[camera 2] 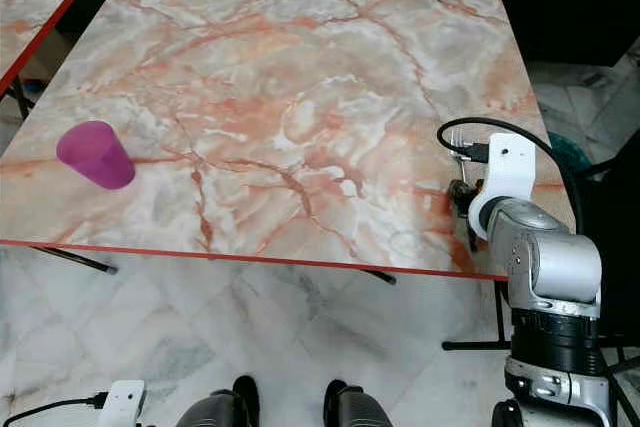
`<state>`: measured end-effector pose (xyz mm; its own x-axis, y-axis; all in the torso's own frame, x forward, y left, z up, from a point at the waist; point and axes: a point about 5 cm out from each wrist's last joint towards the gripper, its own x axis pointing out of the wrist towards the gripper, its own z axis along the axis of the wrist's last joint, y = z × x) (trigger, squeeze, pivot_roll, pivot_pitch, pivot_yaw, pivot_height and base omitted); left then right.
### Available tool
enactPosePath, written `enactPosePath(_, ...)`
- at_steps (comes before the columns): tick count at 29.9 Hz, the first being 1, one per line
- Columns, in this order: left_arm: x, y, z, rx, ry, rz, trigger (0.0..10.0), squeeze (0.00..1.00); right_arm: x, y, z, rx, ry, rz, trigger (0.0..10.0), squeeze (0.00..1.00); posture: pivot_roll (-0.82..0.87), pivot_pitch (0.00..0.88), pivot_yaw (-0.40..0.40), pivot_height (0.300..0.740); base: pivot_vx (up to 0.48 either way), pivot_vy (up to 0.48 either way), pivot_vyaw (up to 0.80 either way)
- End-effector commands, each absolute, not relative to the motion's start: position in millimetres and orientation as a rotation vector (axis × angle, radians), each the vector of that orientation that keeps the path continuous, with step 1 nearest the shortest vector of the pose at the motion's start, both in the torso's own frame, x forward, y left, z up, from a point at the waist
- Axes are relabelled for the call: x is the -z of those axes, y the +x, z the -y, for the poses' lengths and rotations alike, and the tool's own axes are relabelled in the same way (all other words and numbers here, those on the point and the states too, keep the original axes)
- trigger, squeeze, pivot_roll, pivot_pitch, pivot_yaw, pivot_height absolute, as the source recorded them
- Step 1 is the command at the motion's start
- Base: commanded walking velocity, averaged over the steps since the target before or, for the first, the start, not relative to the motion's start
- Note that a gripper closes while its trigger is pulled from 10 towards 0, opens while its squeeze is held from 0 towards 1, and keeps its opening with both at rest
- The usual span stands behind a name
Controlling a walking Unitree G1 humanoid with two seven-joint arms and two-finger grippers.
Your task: Setting the table
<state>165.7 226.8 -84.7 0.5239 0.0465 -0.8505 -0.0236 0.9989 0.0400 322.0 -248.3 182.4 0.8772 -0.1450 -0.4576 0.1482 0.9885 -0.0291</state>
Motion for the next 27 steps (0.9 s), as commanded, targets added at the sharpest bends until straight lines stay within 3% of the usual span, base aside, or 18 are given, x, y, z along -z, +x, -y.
enactPosePath(1, 93.1, 149.3, -221.2, -0.029, -0.004, -1.087, 10.0, 0.00, -181.5, 323.3, 250.1, 0.154, -0.007, -0.478, 10.0, 0.00, -0.08, 0.280, -0.011, 0.736, 0.000, 0.000, 0.00)
enactPosePath(19, 93.0, 149.5, -221.5, -0.031, -0.001, -1.086, 10.0, 0.00, -181.6, 333.2, 240.1, 0.094, 0.025, -0.413, 10.0, 0.00, -0.07, 0.279, -0.009, 0.736, 0.000, 0.000, 0.00)
enactPosePath(20, 93.0, 149.4, -221.5, -0.031, -0.001, -1.087, 10.0, 0.00, -180.7, 333.0, 240.2, 0.094, 0.020, -0.415, 4.4, 0.00, -0.08, 0.281, -0.009, 0.736, 0.000, 0.000, 0.00)
enactPosePath(21, 93.0, 149.4, -221.5, -0.031, -0.001, -1.087, 10.0, 0.00, -180.7, 333.0, 240.2, 0.094, 0.020, -0.415, 4.4, 0.00, -0.08, 0.281, -0.009, 0.736, 0.000, 0.000, 0.00)
enactPosePath(22, 93.0, 149.4, -221.4, -0.029, -0.003, -1.089, 10.0, 0.00, -179.2, 332.7, 241.0, 0.096, 0.011, -0.421, 1.6, 0.00, -0.08, 0.282, -0.008, 0.736, 0.000, 0.000, 0.00)
enactPosePath(24, 93.1, 149.4, -221.3, -0.027, -0.003, -1.090, 10.0, 0.00, -178.5, 332.4, 241.5, 0.097, 0.006, -0.425, 2.4, 0.00, -0.08, 0.283, -0.008, 0.736, 0.000, 0.000, 0.00)
enactPosePath(27, 93.0, 149.5, -221.2, -0.026, -0.004, -1.091, 10.0, 0.00, -176.9, 331.8, 241.9, 0.095, -0.004, -0.431, 1.9, 0.00, -0.08, 0.285, -0.008, 0.736, 0.000, 0.000, 0.00)
